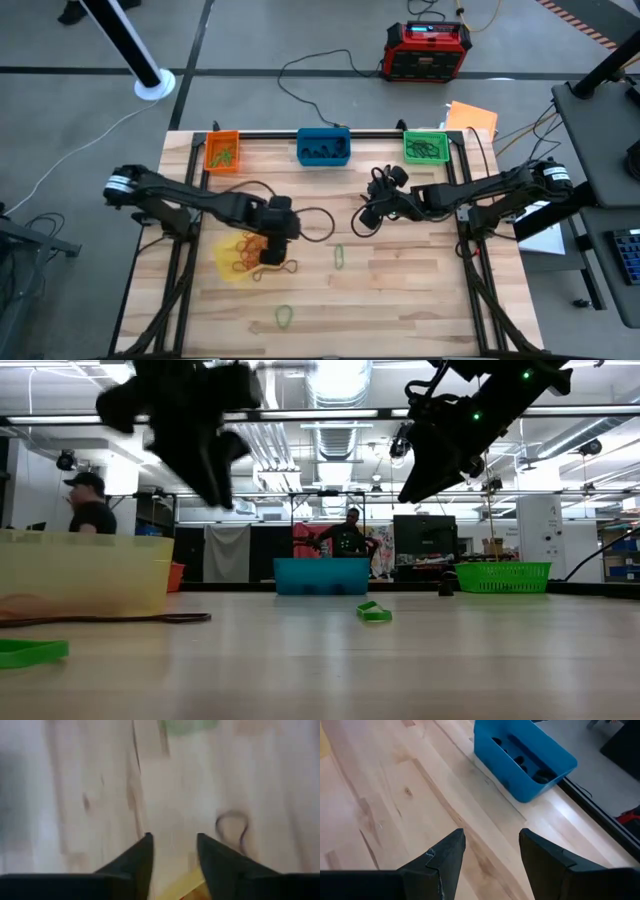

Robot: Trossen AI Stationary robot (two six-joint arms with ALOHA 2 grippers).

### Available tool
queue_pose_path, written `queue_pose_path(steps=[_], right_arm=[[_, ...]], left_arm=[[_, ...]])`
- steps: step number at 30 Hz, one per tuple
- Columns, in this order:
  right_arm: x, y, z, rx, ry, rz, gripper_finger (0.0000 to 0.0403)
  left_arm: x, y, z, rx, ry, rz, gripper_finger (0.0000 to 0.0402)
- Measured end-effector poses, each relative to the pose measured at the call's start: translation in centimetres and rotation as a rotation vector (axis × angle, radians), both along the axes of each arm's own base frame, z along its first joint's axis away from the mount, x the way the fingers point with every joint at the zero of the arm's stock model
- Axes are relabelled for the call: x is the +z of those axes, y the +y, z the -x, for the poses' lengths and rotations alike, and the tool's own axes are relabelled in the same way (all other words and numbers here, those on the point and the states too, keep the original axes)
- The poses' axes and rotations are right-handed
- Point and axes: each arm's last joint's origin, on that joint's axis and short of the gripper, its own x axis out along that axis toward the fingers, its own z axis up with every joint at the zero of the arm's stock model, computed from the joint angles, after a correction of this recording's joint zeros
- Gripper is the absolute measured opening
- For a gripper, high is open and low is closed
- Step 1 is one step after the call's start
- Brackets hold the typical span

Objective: Sort rubber bands into baskets
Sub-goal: Put the violet rubber band into the green bin

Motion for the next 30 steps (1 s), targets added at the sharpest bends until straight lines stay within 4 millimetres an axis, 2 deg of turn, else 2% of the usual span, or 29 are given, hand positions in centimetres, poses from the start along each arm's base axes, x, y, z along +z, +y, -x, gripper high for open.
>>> queue_pose_path(steps=[4, 6, 10, 14, 24, 26, 30], right_arm=[[0.0, 0.0, 0.0, 0.008, 0.008, 0.008, 0.0183], [0.0, 0.0, 0.0, 0.009, 0.009, 0.009, 0.0183], [0.0, 0.0, 0.0, 0.009, 0.01, 0.01, 0.0183], [0.0, 0.0, 0.0, 0.009, 0.011, 0.01, 0.0183], [0.0, 0.0, 0.0, 0.009, 0.009, 0.01, 0.0183], [0.0, 0.0, 0.0, 0.009, 0.009, 0.01, 0.0183], [0.0, 0.0, 0.0, 0.009, 0.009, 0.01, 0.0183]], left_arm=[[-2.7, 0.0, -0.7, -0.008, 0.143, -0.061, 0.0038], [-3.8, 0.1, -0.9, 0.004, 0.189, -0.093, 0.0011], [-5.0, 0.3, -0.9, 0.023, 0.26, -0.146, 0.0023], [-5.6, 0.5, -0.1, 0.055, 0.364, -0.166, 0.0014], [-5.8, 1.4, 2.6, 0.195, 0.554, -0.247, 0.0001], [-5.9, 1.6, 3.1, 0.219, 0.568, -0.308, 0.0], [-4.6, 2.3, 4.7, 0.295, 0.649, -0.397, 0.0]])
